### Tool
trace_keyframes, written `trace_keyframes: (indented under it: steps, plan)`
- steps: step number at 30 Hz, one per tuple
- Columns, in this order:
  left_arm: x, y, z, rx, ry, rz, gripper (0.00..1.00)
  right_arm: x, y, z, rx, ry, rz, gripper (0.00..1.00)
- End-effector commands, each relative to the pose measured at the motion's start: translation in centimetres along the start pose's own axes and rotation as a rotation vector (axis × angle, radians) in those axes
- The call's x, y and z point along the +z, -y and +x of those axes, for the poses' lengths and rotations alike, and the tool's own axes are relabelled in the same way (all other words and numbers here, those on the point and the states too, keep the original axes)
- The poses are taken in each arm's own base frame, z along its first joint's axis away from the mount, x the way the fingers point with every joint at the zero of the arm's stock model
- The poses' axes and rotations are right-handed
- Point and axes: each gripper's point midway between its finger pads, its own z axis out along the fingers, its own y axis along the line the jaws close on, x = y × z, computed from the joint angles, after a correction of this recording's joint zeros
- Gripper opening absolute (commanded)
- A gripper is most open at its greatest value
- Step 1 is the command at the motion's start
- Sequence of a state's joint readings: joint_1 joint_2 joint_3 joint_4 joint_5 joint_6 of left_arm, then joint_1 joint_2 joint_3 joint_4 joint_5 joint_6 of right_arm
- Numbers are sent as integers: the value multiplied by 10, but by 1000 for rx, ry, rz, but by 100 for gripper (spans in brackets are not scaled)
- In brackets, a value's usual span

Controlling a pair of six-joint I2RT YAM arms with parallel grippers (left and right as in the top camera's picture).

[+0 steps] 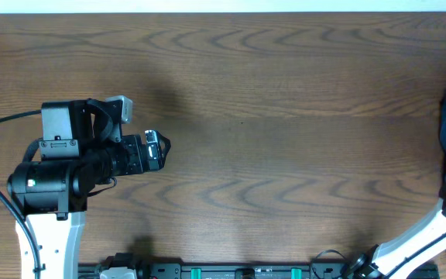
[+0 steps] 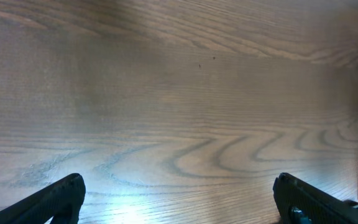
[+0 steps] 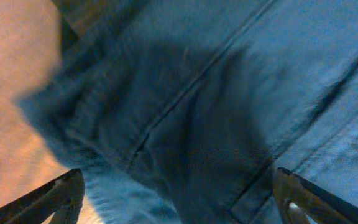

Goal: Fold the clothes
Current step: 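Reach the right gripper to the blue shorts at the table's right edge, then grasp the blue shorts with the right gripper and drag them to center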

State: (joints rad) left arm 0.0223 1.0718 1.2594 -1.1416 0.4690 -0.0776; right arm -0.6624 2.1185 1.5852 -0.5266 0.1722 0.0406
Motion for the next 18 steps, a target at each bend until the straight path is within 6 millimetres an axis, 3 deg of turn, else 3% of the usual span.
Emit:
trace_keyframes:
  steps: [1, 2, 5, 7, 8, 11, 13, 18]
  plan:
    - [-5, 6, -4, 24, 15, 18, 98, 4, 2, 3, -27, -8, 22, 82]
    - [-5, 6, -4, 24, 15, 18, 98, 4, 2, 3, -27, -7, 22, 75]
    - [-5, 6, -4, 24, 15, 18, 98, 4, 2, 4, 2, -14, 22, 41]
    - [-5, 6, -5, 26, 19, 19, 98, 2, 1, 8, 39, -30, 22, 11]
    - [-5, 7, -5, 27, 22, 19, 98, 0, 1, 9, 47, -33, 26, 4]
    - [-5, 6, -5, 27, 20, 19, 98, -18, 1, 1, 62, -9, 25, 1]
    - [-5, 6, -4, 25, 16, 18, 98, -40, -5, -12, 111, 37, -18, 1]
    - [-5, 8, -3, 24, 14, 25, 98, -129, -54, -48, 89, 190, -297, 1]
